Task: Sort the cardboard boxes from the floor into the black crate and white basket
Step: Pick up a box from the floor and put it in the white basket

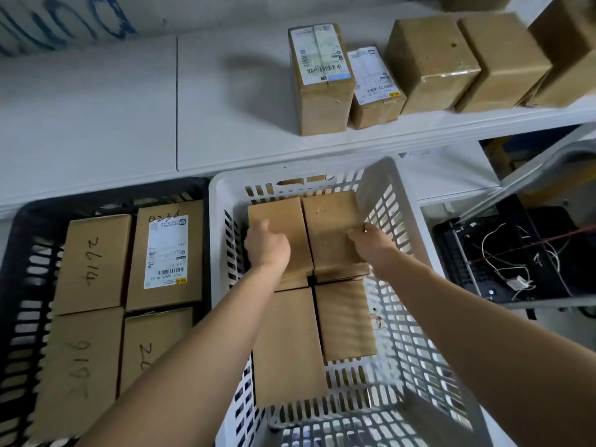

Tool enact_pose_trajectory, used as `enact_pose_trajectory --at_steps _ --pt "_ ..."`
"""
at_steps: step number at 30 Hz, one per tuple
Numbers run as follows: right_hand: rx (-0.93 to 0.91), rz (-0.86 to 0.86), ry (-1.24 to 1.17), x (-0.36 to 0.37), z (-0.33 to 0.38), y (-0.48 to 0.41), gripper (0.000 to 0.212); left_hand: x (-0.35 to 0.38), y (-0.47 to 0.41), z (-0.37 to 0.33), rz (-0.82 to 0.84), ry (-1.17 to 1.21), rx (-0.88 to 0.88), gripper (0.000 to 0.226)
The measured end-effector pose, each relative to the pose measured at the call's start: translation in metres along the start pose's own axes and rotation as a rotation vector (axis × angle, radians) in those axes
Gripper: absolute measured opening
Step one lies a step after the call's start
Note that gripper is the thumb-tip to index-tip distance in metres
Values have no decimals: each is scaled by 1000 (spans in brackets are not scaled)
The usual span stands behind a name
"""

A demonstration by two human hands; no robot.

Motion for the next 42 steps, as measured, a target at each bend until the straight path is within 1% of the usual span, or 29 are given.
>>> enact_pose_trajectory --at_steps 2,4,8,10,12,14,17,21,24,26,29,30,33,36,39,42 --pt "-4 3 14 1 3 3 38 -5 -2 5 20 -29 -35 56" --pt "-3 17 12 2 5 5 40 -9 -1 10 81 1 -72 59" --pt "-32 8 -20 -3 10 15 41 -21 3 9 112 34 -66 58" --pt "-82 -33 -84 -9 13 25 37 -26 12 5 102 68 -56 56" --pt "-160 -56 -166 -15 18 36 28 -30 23 -2 85 124 -36 53" --pt "-243 -64 -223 -23 26 50 20 -35 38 -11 53 176 14 48" --pt "-339 -94 -319 -40 39 78 15 -44 64 -29 21 245 110 44" --pt "-402 -81 -549 -65 47 118 26 -56 106 -48 -16 359 225 34" --pt "-453 -29 -671 -83 42 150 41 -58 139 -61 -23 415 305 28" --pt "-451 -21 -732 -98 36 167 44 -52 160 -75 -3 445 370 26" --pt "-483 -42 -787 -127 28 192 53 -38 194 -103 90 481 481 26" --pt "-490 -71 -796 -138 24 199 52 -32 207 -113 135 485 522 26" --pt "-517 -180 -857 -173 9 226 40 -10 247 -140 279 482 635 24" --pt "-534 -298 -949 -198 -12 255 39 7 289 -154 473 461 734 21" --pt "-532 -429 -1032 -209 -37 286 31 17 325 -153 689 399 825 24" --pt "-519 -594 -1102 -209 -64 322 29 20 363 -143 880 321 893 16"
Point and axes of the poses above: each hand's wrist, its own y-axis away from the middle knuckle, its own x-axis out of the palm, z = x × y, the point moved 2 cm from there along -y, towards the middle knuckle, and after that the axes turned 7 degrees about -y, right-handed, at the moved point
